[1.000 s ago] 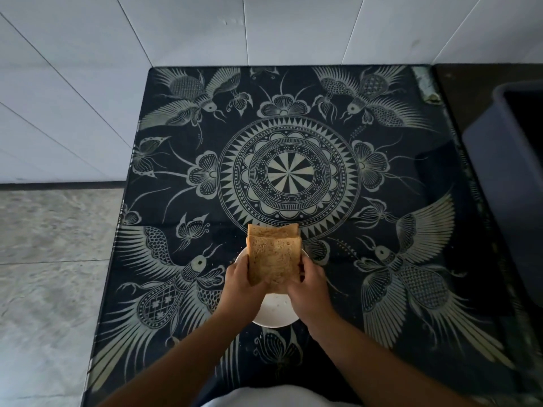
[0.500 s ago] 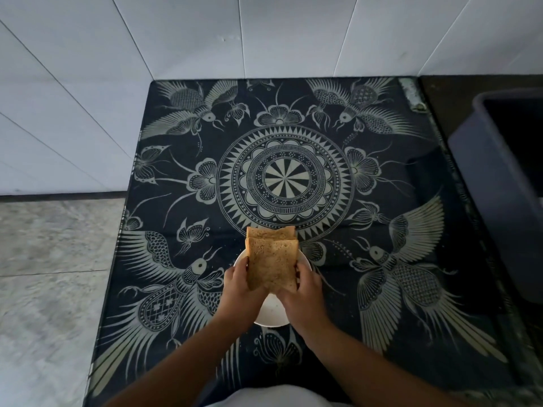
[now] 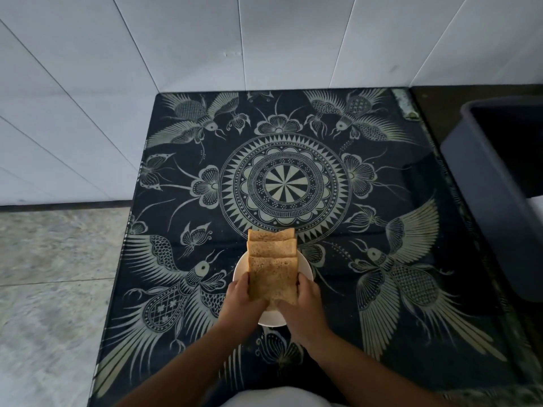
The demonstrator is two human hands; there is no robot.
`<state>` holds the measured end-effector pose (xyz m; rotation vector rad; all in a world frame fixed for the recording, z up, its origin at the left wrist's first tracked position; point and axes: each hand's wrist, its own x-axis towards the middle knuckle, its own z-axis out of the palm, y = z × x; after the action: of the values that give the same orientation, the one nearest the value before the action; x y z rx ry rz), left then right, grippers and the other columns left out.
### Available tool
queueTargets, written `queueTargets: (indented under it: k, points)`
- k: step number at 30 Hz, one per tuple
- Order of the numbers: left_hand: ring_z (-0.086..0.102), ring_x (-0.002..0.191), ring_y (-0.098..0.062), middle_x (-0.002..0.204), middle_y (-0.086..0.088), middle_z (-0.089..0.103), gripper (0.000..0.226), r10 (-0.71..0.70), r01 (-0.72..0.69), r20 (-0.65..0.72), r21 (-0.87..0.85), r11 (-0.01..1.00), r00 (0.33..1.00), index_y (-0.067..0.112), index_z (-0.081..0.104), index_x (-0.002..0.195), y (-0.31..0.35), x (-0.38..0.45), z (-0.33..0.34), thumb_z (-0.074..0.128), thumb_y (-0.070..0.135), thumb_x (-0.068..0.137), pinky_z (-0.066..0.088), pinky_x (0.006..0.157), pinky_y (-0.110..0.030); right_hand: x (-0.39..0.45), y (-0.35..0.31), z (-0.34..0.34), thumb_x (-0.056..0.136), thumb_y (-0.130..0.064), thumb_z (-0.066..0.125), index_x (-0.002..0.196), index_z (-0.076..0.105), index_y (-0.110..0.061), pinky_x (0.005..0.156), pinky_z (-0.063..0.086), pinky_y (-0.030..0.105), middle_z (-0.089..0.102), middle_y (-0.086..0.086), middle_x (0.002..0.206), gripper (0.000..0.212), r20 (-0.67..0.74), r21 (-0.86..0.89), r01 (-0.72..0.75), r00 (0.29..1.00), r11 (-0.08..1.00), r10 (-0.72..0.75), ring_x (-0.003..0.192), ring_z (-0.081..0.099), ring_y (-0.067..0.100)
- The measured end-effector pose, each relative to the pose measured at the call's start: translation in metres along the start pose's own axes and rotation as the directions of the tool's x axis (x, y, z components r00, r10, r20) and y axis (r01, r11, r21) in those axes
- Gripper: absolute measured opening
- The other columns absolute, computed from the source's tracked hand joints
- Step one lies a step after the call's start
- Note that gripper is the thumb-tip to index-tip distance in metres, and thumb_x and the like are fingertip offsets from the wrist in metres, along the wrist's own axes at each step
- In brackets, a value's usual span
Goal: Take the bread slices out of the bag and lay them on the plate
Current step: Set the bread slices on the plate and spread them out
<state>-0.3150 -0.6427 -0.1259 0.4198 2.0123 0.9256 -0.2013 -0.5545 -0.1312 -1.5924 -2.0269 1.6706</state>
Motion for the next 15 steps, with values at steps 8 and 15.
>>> queueTargets:
  k: [8, 15]
  points:
    - [0.050, 0.089, -0.003, 0.118, 0.001, 0.040, 0.067, 0.013, -0.014, 0.039, 0.026, 1.000, 0.999, 0.016, 0.035, 0.145, -0.013, -0.011, 0.004, 0.066, 0.018, 0.086, 0.046, 0.052, -0.005, -0.011, 0.006, -0.002, 0.067, -0.035, 0.068, 0.136, 0.045, -0.022, 0.092, 0.048, 0.033, 0.038, -0.002, 0.122, 0.074, 0.036, 0.024, -0.039, 0.999, 0.999, 0.038, 0.113, 0.049, 0.017]
    - [0.049, 0.108, -0.014, 0.126, -0.002, 0.039, 0.077, 0.017, -0.018, 0.020, 0.050, 0.999, 1.000, 0.023, 0.030, 0.147, -0.018, -0.019, 0.004, 0.069, 0.034, 0.081, 0.051, 0.084, -0.026, -0.015, 0.010, -0.003, 0.078, -0.027, 0.075, 0.143, 0.040, -0.017, 0.085, 0.042, 0.020, 0.035, 0.004, 0.131, 0.075, 0.062, 0.025, -0.014, 0.998, 1.000, 0.013, 0.119, 0.045, 0.018]
